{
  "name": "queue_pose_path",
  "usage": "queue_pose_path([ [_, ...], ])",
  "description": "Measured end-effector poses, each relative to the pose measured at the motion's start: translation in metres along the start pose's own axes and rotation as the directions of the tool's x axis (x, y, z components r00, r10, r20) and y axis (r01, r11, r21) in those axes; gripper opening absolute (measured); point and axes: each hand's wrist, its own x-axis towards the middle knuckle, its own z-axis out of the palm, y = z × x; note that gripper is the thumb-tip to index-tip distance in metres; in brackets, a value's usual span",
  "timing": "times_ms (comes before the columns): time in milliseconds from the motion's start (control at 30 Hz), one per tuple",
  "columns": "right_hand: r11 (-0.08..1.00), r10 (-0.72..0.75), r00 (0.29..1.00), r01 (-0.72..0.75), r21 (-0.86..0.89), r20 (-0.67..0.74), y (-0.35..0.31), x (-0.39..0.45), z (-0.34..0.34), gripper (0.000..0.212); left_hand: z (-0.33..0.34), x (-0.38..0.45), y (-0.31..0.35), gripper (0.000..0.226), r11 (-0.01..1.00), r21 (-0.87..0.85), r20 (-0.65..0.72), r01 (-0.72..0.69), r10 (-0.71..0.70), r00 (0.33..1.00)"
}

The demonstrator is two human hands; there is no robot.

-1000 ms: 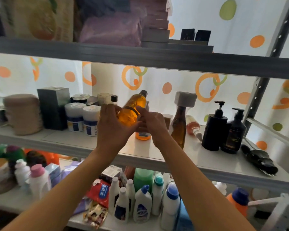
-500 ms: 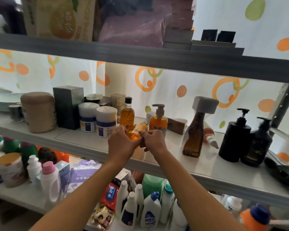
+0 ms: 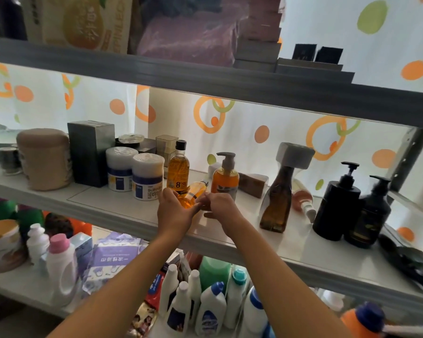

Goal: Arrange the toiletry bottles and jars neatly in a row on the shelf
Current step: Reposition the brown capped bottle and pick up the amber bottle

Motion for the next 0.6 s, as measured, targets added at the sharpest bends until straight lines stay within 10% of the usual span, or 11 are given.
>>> queue_pose_path([
  [367, 0.936, -0.315, 0.911, 0.252, -0.247, -0.267, 0.008, -0.043, -0.039, 0.041, -0.005, -0.025, 0.07, 0.031, 0.894, -0.112, -0.069, -0.433, 0.428, 0.901],
  [600, 0.91, -0.405, 0.749, 0.276, -0.31, -0.524, 0.006, -0.079, -0.099, 0.034, 0.032, -0.057, 0.122, 0.013, 0.902, -0.264, 0.196, -0.341, 0.397, 0.897],
])
